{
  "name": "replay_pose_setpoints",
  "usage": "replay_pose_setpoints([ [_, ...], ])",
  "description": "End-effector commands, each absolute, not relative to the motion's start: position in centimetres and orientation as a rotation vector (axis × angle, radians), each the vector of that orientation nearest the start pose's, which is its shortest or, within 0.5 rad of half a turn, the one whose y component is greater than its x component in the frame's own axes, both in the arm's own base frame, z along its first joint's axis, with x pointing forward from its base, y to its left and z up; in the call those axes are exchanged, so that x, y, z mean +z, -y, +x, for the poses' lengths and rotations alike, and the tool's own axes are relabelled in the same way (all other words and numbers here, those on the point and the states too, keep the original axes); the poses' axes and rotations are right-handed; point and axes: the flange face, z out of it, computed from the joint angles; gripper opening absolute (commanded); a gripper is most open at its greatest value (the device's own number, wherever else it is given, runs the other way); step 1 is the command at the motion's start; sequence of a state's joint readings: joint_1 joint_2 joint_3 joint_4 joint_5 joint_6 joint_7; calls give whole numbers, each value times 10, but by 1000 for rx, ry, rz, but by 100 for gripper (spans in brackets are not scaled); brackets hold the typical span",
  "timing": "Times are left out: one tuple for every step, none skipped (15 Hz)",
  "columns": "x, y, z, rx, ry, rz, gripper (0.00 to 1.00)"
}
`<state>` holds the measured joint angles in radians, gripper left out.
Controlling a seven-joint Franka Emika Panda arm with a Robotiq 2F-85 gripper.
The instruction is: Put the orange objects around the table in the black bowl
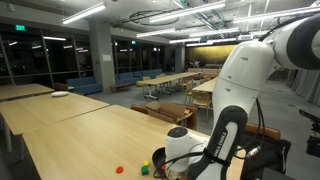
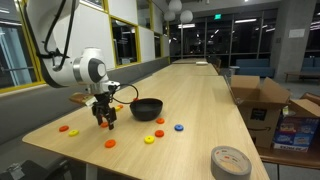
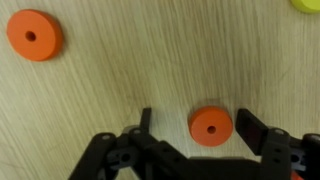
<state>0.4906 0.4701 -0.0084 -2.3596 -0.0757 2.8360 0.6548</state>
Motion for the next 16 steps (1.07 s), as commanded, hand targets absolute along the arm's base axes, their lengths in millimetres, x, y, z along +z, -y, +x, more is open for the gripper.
replay_pose_setpoints([
  [130, -239, 448, -57, -180, -3147, 56],
  [132, -240, 449, -60, -178, -3146, 47],
  [132, -240, 449, -63, -176, -3146, 40],
  [133, -241, 449, -66, -175, -3146, 31],
  [133, -241, 450, -68, -174, -3146, 25],
  [135, -241, 450, -70, -174, -3146, 24],
  [136, -241, 451, -71, -173, -3146, 26],
  [141, -241, 452, -68, -165, -3152, 24],
  [145, -241, 453, -68, -163, -3155, 25],
  [153, -239, 454, -80, -166, -3152, 26],
  [159, -238, 456, -93, -173, -3148, 26],
  [166, -236, 459, -107, -180, -3143, 25],
  [173, -235, 462, -124, -187, -3141, 26],
  [183, -233, 467, -145, -194, -3138, 26],
  [192, -231, 471, -161, -198, -3135, 26],
  [203, -229, 476, -182, -208, -3131, 25],
])
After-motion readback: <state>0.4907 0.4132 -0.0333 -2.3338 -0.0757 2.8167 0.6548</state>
